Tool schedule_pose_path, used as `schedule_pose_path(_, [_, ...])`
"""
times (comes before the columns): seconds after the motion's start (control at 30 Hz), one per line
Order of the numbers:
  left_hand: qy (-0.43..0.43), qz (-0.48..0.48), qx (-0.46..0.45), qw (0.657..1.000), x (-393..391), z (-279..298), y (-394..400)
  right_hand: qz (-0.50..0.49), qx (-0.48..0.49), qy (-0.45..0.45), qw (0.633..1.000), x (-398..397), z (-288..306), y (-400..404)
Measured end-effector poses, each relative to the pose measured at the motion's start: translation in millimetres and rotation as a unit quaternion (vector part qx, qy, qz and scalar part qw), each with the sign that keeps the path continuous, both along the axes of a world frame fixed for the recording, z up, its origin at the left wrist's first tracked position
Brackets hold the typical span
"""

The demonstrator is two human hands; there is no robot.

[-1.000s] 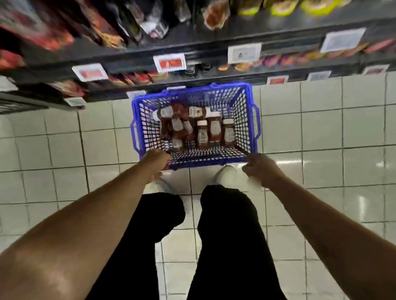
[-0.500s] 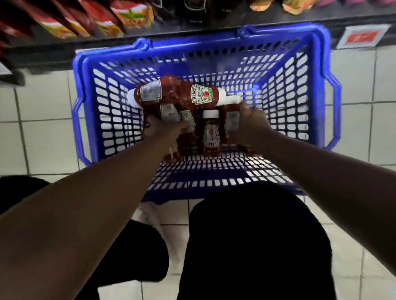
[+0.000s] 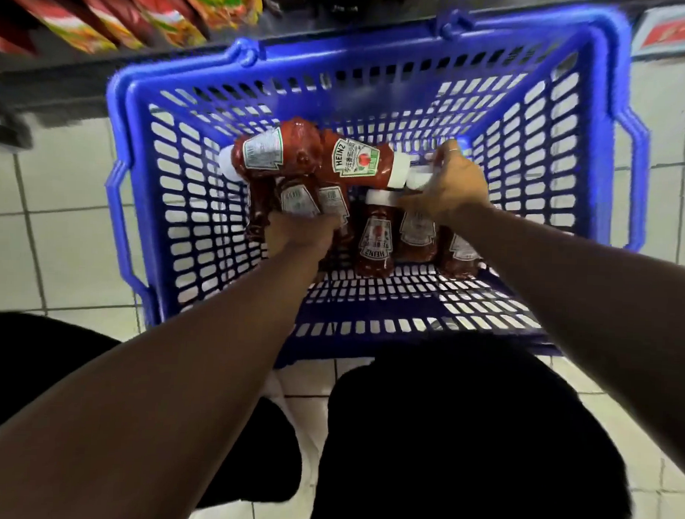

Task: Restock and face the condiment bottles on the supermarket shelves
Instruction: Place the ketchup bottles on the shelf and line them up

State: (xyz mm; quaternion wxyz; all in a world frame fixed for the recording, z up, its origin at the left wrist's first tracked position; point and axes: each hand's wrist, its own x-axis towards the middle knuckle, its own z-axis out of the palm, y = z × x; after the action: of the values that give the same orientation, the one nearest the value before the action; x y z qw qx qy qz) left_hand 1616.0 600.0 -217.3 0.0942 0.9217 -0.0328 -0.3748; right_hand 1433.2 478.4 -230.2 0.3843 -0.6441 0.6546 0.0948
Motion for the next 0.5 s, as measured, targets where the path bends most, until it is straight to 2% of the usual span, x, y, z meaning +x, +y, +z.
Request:
schedule_pose_path(0.13, [0.068,-0.043,0.002,0.997,-9,67,37,0.083,-0.048,-0.009,0.995,-14,72,38])
schedule_pose_path(0.2, [0.093,-0.066,0.001,0.993,-17,111,48,-0.007,-0.015,-0.031,0.999,-29,117,54])
schedule_pose_path(0.27, [0.118,-0.084,0.0,0.989,-23,162,55,-0.181,0.056,-0.078,0.979,-39,174,68])
schedule_pose_path(0.33, [0.155,-0.09,-0.024,0.983,-28,221,59,-0.348,0.146,-0.185,0.907,-53,234,82])
schedule_pose_path(0.37, [0.184,-0.091,-0.048,0.978,-29,250,60,-0.394,0.18,-0.24,0.869,-62,266,91])
schedule_pose_path(0.5, [0.262,-0.109,-0.154,0.946,-32,394,51,-0.461,0.285,-0.388,0.745,-83,417,112])
